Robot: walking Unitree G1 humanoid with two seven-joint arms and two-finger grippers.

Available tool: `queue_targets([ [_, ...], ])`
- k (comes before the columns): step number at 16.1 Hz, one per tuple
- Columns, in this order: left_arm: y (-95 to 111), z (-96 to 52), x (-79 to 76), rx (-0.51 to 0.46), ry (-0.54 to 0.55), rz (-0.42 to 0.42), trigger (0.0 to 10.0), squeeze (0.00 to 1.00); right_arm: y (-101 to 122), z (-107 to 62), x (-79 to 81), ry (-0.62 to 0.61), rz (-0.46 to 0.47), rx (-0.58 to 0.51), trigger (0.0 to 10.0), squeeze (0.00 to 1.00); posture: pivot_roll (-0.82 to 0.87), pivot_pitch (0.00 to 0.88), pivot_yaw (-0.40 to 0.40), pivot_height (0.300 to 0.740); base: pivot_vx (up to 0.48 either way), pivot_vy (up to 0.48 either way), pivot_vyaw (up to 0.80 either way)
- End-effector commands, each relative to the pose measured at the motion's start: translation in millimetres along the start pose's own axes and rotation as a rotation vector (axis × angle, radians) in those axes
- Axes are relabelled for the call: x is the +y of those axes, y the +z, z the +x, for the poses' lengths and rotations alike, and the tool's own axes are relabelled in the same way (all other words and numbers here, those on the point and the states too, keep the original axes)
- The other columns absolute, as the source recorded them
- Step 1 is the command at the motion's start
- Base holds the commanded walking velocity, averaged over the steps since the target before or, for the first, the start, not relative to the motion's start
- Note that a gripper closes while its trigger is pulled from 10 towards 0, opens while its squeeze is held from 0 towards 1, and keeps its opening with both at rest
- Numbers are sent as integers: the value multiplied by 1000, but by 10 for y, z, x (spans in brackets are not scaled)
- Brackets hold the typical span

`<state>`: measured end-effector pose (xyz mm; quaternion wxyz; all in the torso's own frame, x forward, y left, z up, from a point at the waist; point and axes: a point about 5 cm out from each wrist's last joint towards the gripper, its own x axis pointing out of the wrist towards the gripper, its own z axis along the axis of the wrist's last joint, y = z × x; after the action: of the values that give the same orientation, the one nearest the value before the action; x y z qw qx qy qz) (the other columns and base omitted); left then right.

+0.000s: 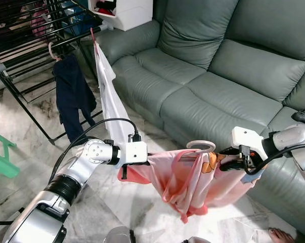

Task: Hang hanger

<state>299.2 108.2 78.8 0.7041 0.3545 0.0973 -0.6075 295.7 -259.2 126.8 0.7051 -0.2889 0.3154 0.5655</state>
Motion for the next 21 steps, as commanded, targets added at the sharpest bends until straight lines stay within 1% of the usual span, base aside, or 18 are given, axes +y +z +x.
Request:
queue_targets([
  [1,15,6,-4,-8,-10,13,0,0,52,-12,-26,19,-27,3,0,0,-64,0,55,740,0,0,0],
  [4,4,11,-8,-1,-17,12,0,0,17,-46,-46,29,-39,51,0,0,-64,0,55,740,0,0,0],
  [9,-27,21,-23,10,-10,6,0,0,-46,-56,-13,70,-19,72,0,0,-70,0,55,740,0,0,0],
  [11,-69,21,-17,34,10,15,0,0,-56,-47,-12,53,-20,68,0,0,-71,0,55,740,0,0,0],
  [13,-90,23,13,47,55,16,0,0,-11,4,-39,2,-45,29,0,0,-74,0,55,740,0,0,0],
  [15,-132,29,16,70,75,26,0,0,93,122,-58,-51,-24,-69,0,0,-76,0,52,740,0,0,0],
  [16,-153,29,8,80,77,32,0,0,115,159,-38,-53,-25,-97,0,0,-75,0,50,740,0,0,0],
  [17,-171,26,17,87,104,42,0,0,106,212,15,-48,-15,-124,0,0,-74,0,46,740,0,0,0],
  [18,-193,21,33,95,144,43,706,0,78,281,88,-58,8,-155,0,0,-73,0,44,740,0,0,0],
  [19,-197,21,39,98,159,49,706,0,68,299,110,-66,16,-165,0,0,-72,0,41,740,0,0,0],
  [20,-220,19,72,111,196,40,10000,0,47,378,175,-102,66,-218,0,0,-71,0,40,740,0,0,0],
  [21,-233,20,79,107,210,13,10000,1000,29,438,237,-124,90,-248,0,0,-69,0,39,740,0,0,0],
])
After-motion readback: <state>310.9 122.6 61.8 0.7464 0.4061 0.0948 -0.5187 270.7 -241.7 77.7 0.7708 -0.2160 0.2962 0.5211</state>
